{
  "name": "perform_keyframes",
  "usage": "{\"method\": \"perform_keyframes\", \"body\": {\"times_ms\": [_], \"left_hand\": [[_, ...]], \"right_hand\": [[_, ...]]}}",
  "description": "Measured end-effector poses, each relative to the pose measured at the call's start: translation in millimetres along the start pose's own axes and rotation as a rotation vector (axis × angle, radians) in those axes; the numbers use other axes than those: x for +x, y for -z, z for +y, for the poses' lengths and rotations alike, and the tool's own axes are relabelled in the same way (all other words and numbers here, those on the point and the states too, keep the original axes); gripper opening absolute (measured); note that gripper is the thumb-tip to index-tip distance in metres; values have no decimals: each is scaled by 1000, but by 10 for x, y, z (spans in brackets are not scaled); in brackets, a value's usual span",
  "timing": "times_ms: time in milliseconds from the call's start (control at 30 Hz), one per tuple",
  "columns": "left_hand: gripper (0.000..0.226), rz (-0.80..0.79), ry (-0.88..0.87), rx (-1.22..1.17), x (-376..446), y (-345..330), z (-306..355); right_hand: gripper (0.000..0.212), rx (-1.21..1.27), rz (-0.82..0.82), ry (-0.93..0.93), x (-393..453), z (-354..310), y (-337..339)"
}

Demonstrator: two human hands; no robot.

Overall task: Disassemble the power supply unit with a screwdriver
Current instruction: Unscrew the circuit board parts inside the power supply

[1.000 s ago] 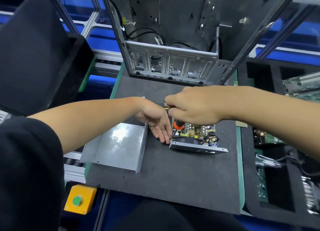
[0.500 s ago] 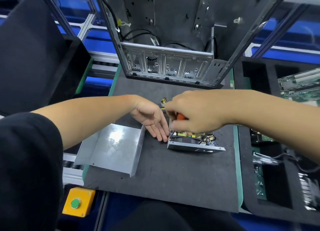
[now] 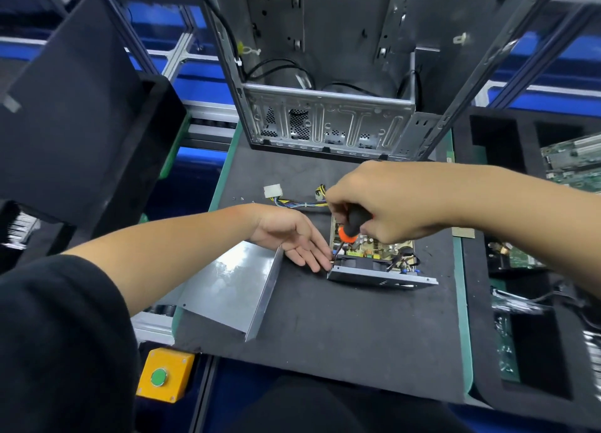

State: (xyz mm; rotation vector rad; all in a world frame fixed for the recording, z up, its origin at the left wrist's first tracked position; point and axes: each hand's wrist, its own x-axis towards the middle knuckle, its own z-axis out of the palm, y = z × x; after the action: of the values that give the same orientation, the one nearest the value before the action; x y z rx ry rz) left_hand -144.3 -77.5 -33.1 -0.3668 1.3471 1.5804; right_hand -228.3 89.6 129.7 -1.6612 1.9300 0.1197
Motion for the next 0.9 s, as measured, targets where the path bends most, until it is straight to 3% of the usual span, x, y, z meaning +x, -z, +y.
{"method": "perform_keyframes", "body": {"times_ms": [100,200,333,467,600,700,767,900], "left_hand": [[52,6,-19,-23,-5,-16,-39],[51,2,-32,-10,-13,-30,-46],[53,13,-3,-18,6,-28,-31],[55,9,7,-39,15,-20,-25],[54,19,21,-53,27,-18,-19],[51,9,17,-34,18,-36,-5],[51,0,19,-35,7,-40,-1],[54,0,23,-20,14,-33,-4]], "right_hand": [[25,67,-57,32,-5,-69,-25],[5,65,-71,28,29,-129,-103],[35,-65,-57,-76,90,-113,-42],[7,-57,-59,-15,126,-94,10],[24,16,-58,46,75,-97,59],[10,-43,-26,7,89,-62,19],[28,-145,-5,-72,103,-67,-6],[10,-142,60,-27,107,-81,-30]]}}
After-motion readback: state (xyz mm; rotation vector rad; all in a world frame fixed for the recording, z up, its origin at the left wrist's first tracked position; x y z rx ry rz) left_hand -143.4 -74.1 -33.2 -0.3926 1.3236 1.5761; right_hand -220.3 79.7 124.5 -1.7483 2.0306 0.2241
